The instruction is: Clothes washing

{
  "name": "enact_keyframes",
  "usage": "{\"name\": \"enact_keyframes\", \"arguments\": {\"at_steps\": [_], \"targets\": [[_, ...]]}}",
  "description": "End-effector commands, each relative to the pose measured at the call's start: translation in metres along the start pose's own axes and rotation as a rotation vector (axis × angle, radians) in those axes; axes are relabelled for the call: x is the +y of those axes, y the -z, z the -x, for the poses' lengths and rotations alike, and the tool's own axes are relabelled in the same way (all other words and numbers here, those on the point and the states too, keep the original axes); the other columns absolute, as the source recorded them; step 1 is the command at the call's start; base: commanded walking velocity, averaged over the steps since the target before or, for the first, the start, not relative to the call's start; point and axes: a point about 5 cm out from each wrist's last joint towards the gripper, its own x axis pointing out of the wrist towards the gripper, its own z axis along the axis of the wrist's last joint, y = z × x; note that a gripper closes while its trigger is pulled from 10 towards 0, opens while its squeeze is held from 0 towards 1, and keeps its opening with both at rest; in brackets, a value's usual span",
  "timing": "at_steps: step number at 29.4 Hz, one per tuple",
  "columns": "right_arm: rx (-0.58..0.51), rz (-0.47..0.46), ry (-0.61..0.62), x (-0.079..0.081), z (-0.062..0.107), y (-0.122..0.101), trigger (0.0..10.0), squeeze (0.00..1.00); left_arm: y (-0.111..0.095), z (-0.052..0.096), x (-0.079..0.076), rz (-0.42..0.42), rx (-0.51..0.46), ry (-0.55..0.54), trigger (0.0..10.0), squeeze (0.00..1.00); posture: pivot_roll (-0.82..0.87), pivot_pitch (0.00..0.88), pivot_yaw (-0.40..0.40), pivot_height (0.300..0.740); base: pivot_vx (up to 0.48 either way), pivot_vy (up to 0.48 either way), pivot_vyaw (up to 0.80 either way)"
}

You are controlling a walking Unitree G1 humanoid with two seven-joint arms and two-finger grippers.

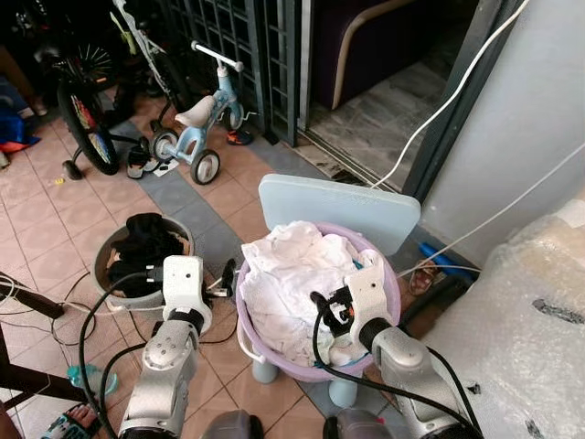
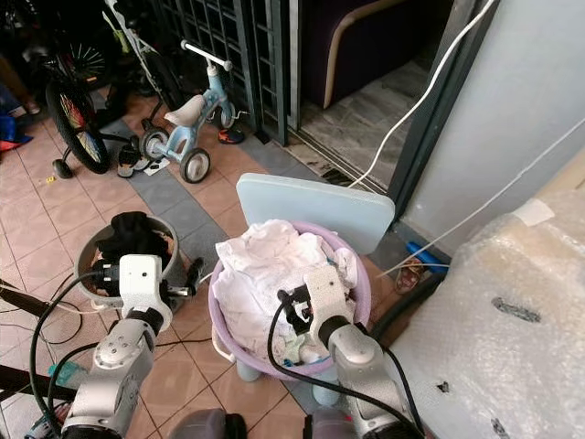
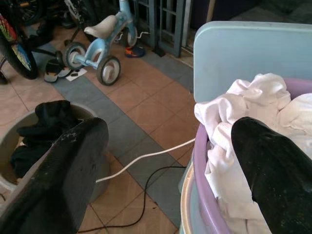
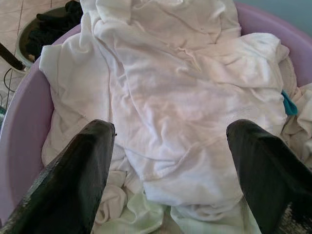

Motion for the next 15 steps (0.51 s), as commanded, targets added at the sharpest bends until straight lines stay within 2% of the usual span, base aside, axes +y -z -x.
{"name": "enact_keyframes", "arguments": {"at_steps": [1,6,8,12,13,14,15], "targets": [[0.038,0.023,-0.029,0.005,-0.005,0.002,10.0,0.00,0.003,0.009,0.012,-0.011,0.032,-0.035,10.0,0.00,0.00,0.196,0.052,0.740,0.000,0.000,0.00],[0.034,0.056,-0.045,0.011,-0.017,-0.007,10.0,0.00,0.006,0.029,0.022,-0.026,0.057,-0.048,10.0,0.00,0.06,0.248,0.050,0.740,0.000,0.000,0.00],[0.038,0.056,-0.003,0.008,-0.027,-0.011,10.0,0.00,0.001,0.036,0.024,-0.040,0.051,-0.060,10.0,0.00,0.10,0.269,0.047,0.740,0.000,0.000,0.00],[0.036,0.065,0.030,0.005,-0.033,-0.014,10.0,0.00,-0.002,0.041,0.025,-0.043,0.056,-0.064,10.0,0.00,0.11,0.280,0.047,0.740,0.000,0.000,0.00],[0.037,0.056,0.077,0.001,-0.040,-0.019,6.0,0.00,-0.004,0.045,0.025,-0.045,0.060,-0.067,10.0,0.00,0.11,0.283,0.046,0.740,0.000,0.000,0.00],[0.051,0.041,0.097,-0.002,-0.042,-0.020,3.4,0.00,-0.005,0.046,0.025,-0.045,0.062,-0.067,10.0,0.00,0.11,0.283,0.044,0.740,0.000,0.000,0.00],[0.051,0.041,0.097,-0.002,-0.042,-0.020,3.4,0.00,-0.005,0.046,0.025,-0.045,0.062,-0.067,10.0,0.00,0.11,0.283,0.044,0.740,0.000,0.000,0.00]]}}
